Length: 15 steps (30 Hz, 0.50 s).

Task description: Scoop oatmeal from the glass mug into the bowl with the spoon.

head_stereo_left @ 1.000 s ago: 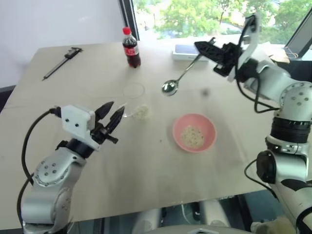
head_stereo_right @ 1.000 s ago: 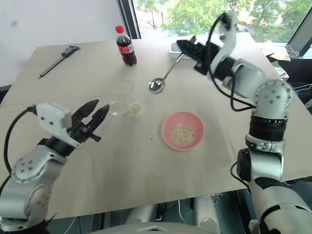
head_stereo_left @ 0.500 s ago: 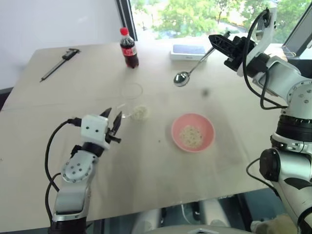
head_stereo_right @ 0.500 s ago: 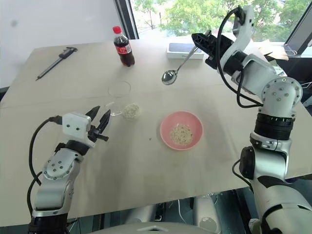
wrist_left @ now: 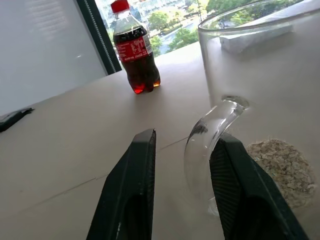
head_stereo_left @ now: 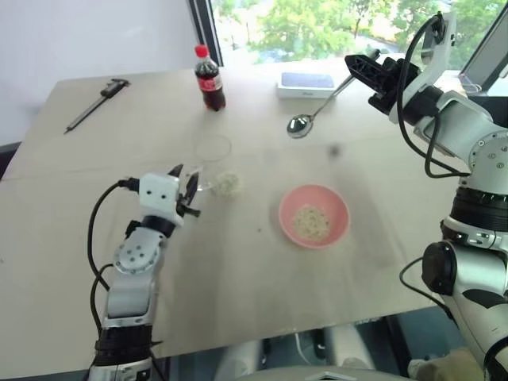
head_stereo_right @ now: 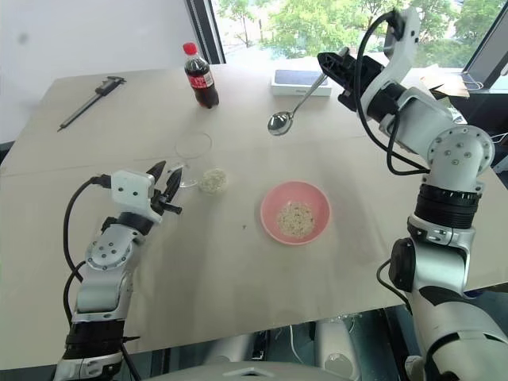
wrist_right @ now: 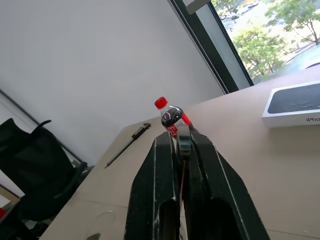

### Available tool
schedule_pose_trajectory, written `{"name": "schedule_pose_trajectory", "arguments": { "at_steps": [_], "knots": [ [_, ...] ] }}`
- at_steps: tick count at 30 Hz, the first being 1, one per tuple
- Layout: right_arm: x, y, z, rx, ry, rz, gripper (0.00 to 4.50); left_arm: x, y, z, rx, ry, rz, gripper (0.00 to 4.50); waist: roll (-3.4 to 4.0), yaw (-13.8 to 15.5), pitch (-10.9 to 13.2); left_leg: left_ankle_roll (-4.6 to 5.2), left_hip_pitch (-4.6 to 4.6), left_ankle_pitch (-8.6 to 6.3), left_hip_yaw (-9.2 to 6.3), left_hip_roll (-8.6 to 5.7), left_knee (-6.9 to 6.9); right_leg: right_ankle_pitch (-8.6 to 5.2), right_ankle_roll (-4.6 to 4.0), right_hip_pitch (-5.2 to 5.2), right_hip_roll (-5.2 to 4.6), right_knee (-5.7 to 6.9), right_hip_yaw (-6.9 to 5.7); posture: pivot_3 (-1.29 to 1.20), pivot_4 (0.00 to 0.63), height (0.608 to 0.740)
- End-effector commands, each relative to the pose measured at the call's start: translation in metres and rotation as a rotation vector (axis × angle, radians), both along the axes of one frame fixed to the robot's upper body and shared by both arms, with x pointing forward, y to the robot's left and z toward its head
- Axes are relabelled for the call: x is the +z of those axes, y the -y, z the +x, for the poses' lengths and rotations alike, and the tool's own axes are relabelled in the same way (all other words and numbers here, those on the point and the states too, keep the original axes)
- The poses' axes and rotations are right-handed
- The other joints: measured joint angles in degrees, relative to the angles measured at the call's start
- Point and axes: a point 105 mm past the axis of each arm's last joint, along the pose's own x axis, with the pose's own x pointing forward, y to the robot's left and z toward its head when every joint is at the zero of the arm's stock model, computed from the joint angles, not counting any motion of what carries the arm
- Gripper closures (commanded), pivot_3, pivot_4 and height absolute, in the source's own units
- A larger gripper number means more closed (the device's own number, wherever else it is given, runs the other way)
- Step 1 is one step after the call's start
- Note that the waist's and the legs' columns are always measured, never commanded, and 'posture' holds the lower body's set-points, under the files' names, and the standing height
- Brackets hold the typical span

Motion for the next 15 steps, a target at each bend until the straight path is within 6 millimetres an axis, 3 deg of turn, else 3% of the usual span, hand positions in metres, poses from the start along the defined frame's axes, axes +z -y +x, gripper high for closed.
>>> {"name": "schedule_pose_trajectory", "arguments": {
  "at_steps": [1, 7, 12, 15],
  "knots": [
    [0.022, 0.000, -0.011, 0.005, 0.101, 0.009, 4.50, 0.007, 0.006, 0.000, -0.018, 0.042, 0.010, 4.44, 0.00, 0.0, 0.0, 0.00, 0.00, 0.00, -0.01, 0.00, 0.00, 0.00, 0.00, 0.00, 0.00, 0.00, 0.00, 0.00, 0.150, 0.740],
    [0.028, -0.010, -0.015, 0.039, 0.129, 0.006, 4.50, 0.003, 0.011, 0.004, -0.033, 0.029, 0.003, 4.44, 0.00, 0.0, 0.0, 0.00, 0.03, 0.00, -0.01, -0.01, 0.02, 0.00, 0.00, 0.00, -0.01, 0.12, 0.00, 0.00, 0.150, 0.740],
    [0.038, -0.037, -0.028, 0.156, 0.174, 0.006, 4.50, 0.012, 0.022, 0.011, -0.081, 0.057, 0.009, 4.44, 0.00, 0.0, 0.0, 0.00, 0.03, 0.00, 0.02, -0.03, 0.09, 0.00, 0.00, -0.09, -0.02, 0.32, 0.04, 0.00, 0.150, 0.740],
    [0.042, -0.059, -0.039, 0.258, 0.204, -0.006, 4.50, 0.020, 0.034, 0.017, -0.127, 0.102, 0.101, 4.44, 0.00, 0.0, 0.0, -0.01, 0.02, 0.01, 0.04, -0.04, 0.11, -0.01, -0.01, -0.21, 0.00, 0.48, 0.09, 0.00, 0.150, 0.740]
  ]
}}
